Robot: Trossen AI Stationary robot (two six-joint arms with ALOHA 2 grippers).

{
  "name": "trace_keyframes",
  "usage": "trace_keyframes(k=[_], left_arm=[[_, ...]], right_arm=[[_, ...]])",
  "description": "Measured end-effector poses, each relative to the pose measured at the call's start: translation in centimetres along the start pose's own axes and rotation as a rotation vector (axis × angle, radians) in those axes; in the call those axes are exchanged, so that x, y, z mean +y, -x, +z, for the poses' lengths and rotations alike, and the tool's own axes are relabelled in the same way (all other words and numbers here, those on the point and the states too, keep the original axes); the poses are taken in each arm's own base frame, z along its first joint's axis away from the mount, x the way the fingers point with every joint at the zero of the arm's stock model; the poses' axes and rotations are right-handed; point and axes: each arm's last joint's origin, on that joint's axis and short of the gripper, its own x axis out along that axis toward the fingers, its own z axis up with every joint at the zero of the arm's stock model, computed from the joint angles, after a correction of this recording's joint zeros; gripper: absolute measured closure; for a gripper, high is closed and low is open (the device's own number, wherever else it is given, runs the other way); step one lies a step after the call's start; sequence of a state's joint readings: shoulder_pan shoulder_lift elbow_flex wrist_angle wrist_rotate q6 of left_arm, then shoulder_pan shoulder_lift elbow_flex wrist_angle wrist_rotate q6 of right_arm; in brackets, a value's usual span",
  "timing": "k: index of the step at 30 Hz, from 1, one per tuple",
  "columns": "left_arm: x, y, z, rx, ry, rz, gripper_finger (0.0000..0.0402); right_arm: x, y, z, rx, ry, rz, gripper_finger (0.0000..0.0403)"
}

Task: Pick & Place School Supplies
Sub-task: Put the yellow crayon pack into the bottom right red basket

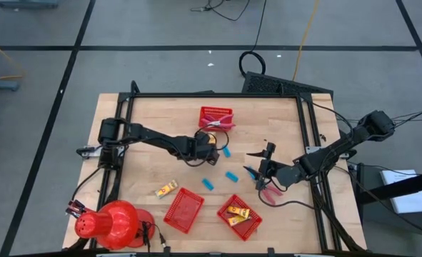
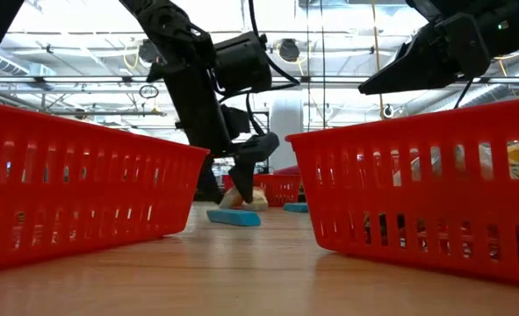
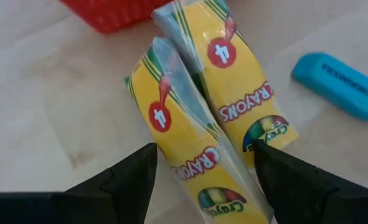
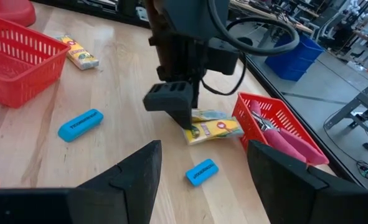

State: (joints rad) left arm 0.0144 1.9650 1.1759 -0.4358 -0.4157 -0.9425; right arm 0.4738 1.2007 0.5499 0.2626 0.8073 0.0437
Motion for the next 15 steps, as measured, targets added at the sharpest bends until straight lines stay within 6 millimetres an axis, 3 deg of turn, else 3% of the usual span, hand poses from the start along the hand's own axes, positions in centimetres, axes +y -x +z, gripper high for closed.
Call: trace_keyframes(k=[8,11,15], left_arm=[[0.29,-0.3,0.26,0.007,-0.011,0.008,0.0139],[0.33,-0.32,0.22,0.01,-0.016,0.012,0.0176],[0.28,-0.25,-0.12,0.019,-0.041,0.02,0.0259]], right_arm=[[0.0,0.0,-0.02,0.002,-0.009,0.0,0.0177],[0.0,0.0,-0.07,0.005,-0.015,0.0,0.0177],[0.0,0.0,-0.07,0.006,-0.017,0.0,0.0177]])
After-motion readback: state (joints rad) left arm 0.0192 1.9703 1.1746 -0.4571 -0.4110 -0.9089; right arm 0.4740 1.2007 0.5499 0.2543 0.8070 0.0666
